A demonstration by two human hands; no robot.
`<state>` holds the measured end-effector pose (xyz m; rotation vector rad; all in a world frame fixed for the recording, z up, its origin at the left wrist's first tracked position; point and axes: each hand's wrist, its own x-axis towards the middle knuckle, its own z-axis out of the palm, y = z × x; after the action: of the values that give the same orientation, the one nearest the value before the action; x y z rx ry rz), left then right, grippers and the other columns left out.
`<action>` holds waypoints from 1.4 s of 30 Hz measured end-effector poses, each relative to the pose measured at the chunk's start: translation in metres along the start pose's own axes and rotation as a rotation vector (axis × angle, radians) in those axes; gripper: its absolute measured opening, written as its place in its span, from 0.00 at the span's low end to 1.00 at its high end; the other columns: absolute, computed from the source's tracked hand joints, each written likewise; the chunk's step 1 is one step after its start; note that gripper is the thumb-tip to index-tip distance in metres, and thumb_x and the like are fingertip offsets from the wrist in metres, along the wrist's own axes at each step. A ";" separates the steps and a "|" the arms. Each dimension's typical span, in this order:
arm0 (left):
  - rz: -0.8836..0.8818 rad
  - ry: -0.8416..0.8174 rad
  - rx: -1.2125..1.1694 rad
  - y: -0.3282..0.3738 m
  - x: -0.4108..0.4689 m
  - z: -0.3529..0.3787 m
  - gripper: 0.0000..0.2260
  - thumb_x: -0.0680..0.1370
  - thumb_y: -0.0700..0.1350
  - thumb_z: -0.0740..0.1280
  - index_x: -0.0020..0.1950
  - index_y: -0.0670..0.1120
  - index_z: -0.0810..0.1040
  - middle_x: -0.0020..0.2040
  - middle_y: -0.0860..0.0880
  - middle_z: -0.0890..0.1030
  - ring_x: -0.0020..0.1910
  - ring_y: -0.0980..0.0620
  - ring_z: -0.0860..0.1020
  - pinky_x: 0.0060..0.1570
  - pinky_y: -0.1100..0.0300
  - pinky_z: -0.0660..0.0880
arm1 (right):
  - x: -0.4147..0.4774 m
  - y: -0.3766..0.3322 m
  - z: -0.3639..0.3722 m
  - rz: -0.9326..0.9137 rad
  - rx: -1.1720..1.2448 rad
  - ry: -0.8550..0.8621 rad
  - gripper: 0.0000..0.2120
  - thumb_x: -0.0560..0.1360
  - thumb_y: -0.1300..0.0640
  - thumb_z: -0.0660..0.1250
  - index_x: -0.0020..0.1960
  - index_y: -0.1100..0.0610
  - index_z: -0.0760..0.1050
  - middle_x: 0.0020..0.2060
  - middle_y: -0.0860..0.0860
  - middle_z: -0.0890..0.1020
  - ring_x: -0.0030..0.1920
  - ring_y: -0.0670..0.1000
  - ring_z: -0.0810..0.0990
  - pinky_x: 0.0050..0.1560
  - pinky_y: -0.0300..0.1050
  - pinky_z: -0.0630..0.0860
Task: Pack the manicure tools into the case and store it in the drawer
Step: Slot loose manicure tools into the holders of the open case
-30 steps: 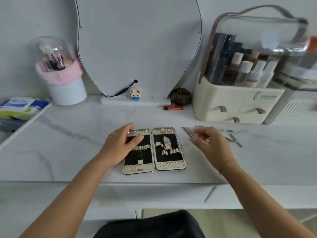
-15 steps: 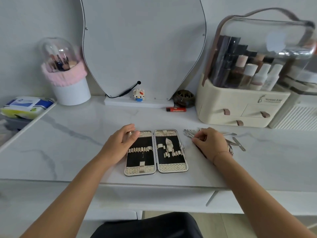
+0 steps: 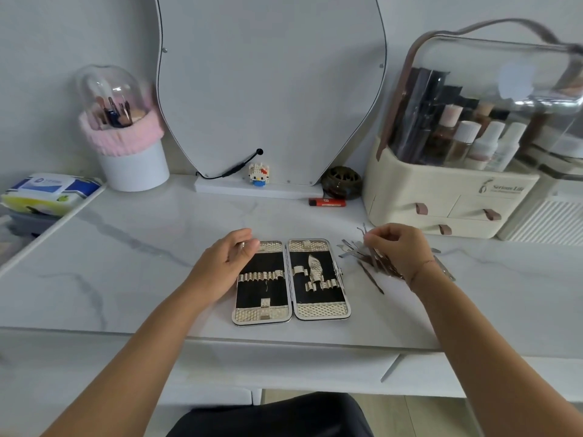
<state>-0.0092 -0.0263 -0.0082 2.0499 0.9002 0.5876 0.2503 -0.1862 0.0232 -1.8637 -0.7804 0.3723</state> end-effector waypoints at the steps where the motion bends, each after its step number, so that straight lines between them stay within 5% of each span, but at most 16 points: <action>1: -0.001 -0.002 0.001 0.000 0.000 0.000 0.30 0.72 0.66 0.53 0.70 0.54 0.66 0.69 0.56 0.71 0.68 0.55 0.68 0.66 0.57 0.63 | 0.003 0.000 -0.001 0.009 0.001 0.003 0.02 0.71 0.60 0.71 0.41 0.59 0.80 0.30 0.51 0.81 0.24 0.41 0.76 0.26 0.32 0.73; 12: -0.001 0.000 -0.020 0.002 -0.001 -0.001 0.29 0.73 0.65 0.54 0.70 0.54 0.67 0.66 0.57 0.73 0.67 0.56 0.69 0.63 0.60 0.63 | 0.028 0.005 -0.003 0.128 0.349 -0.052 0.10 0.74 0.65 0.67 0.55 0.64 0.77 0.37 0.54 0.81 0.29 0.46 0.74 0.27 0.32 0.74; 19: 0.164 0.089 0.084 0.039 0.016 0.012 0.18 0.77 0.58 0.59 0.63 0.52 0.74 0.61 0.57 0.75 0.62 0.59 0.71 0.59 0.63 0.64 | 0.024 0.007 -0.004 0.144 0.447 -0.123 0.07 0.75 0.66 0.65 0.53 0.66 0.77 0.36 0.56 0.80 0.30 0.45 0.76 0.31 0.34 0.78; 24: 0.257 -0.218 0.099 0.091 0.050 0.064 0.15 0.76 0.55 0.64 0.59 0.51 0.78 0.55 0.56 0.81 0.51 0.61 0.77 0.54 0.64 0.72 | 0.021 0.010 -0.005 0.168 0.538 -0.148 0.06 0.75 0.66 0.65 0.51 0.66 0.77 0.35 0.57 0.79 0.29 0.47 0.76 0.31 0.35 0.78; 30: 0.255 -0.295 0.170 0.111 0.079 0.108 0.14 0.74 0.53 0.68 0.57 0.50 0.80 0.52 0.51 0.82 0.48 0.56 0.78 0.50 0.59 0.75 | 0.022 0.013 -0.010 0.143 0.592 -0.167 0.04 0.75 0.67 0.64 0.47 0.65 0.78 0.34 0.57 0.79 0.28 0.46 0.77 0.32 0.36 0.78; 42: 0.176 -0.181 0.202 0.102 0.083 0.103 0.06 0.74 0.50 0.69 0.43 0.49 0.84 0.42 0.54 0.83 0.43 0.56 0.79 0.49 0.55 0.76 | 0.027 0.020 -0.014 0.145 0.479 -0.070 0.05 0.75 0.66 0.65 0.43 0.60 0.79 0.33 0.55 0.79 0.23 0.43 0.70 0.25 0.34 0.70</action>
<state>0.1520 -0.0555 0.0240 2.3394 0.7012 0.4085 0.2847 -0.1828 0.0136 -1.4628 -0.5437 0.6582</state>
